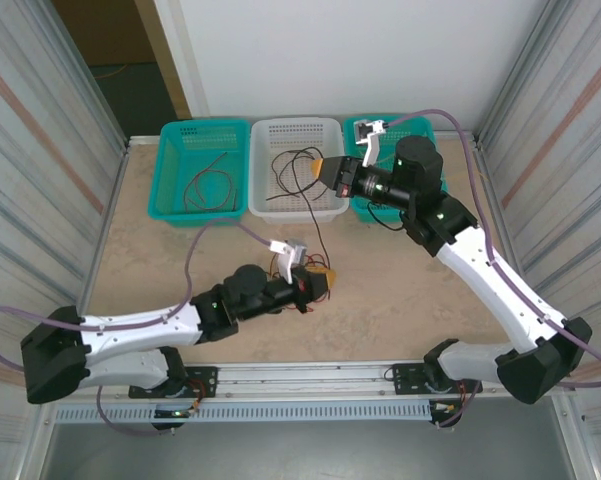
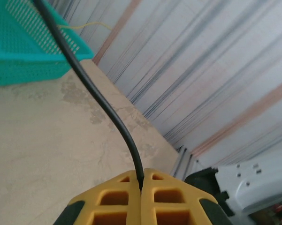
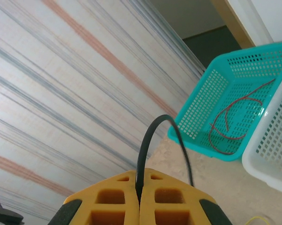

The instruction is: Untangle the cables

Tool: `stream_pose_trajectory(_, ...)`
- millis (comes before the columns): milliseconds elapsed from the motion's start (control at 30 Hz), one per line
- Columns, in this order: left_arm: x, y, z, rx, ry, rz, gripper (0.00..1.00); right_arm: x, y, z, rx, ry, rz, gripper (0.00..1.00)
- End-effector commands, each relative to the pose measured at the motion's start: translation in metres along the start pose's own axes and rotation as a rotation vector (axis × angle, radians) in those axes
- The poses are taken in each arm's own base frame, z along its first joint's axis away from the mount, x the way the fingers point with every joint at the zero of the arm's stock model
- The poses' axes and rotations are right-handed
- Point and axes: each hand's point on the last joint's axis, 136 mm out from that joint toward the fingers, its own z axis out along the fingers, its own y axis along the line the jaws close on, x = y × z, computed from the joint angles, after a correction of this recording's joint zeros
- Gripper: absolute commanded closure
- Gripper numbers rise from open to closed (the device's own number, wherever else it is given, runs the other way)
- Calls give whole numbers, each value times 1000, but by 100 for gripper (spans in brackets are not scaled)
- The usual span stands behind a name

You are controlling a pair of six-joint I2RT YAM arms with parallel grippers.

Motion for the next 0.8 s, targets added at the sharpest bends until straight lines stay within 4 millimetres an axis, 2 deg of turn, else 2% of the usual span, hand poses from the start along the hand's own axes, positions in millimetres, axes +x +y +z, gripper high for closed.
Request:
stream_pose_trajectory(0,-7,36,-9,-217,-41,240,100,-10,3,0,-10,-2,25,100)
stream_pose_trajectory(100,-15,55,-16,-314,-70,231,100,-8,9,1,-49,16,22,100)
stream_pose_trajectory(233,-24,89,-29,-435,-69,172,100,-2,23,-3,-118,52,5,100)
stream_pose_trajectory(333,-32,117,-51,-528,-110,116,100,5,29,-10,-140,88,-16,100)
stream_pose_trajectory(433,-43,134,-76,-566,-173,65,100,19,26,-16,-128,138,-38,100)
stream_pose_trajectory(567,-61,136,-102,-563,-246,54,100,43,15,-20,-105,222,-47,100)
stream_pose_trajectory(700,-75,130,-118,-576,-265,125,100,73,0,-19,-39,334,-47,100)
stream_pose_trajectory(767,-78,131,-124,-599,-267,153,100,79,-3,-20,-22,349,-53,100)
